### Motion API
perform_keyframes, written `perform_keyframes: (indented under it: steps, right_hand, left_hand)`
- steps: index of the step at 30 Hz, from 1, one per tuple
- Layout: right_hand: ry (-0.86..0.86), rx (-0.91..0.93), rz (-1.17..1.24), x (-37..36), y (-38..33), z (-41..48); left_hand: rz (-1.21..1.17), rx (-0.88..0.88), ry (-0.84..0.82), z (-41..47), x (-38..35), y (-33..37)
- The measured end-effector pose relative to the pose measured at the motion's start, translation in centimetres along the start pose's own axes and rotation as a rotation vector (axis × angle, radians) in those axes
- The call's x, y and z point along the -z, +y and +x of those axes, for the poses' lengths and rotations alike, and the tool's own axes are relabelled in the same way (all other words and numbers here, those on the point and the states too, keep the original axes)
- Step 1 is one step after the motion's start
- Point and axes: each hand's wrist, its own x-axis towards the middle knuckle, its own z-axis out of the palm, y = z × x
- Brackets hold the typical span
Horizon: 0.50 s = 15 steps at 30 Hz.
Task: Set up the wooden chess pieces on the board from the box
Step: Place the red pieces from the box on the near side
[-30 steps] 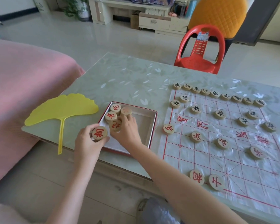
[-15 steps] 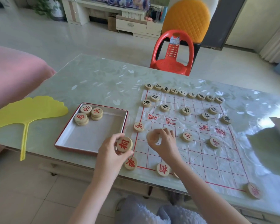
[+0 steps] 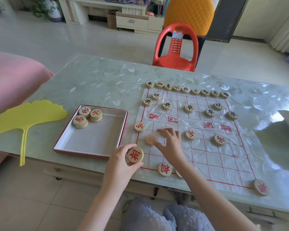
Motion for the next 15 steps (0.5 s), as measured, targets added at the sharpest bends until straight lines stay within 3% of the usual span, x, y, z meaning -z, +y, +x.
perform_keyframes:
  steps: [15]
  right_hand:
    - [0.047,-0.166,0.222,7.5,5.2,-4.9]
  left_hand:
    - [0.158,-0.117,-0.202,-0.8,-2.9,1.4]
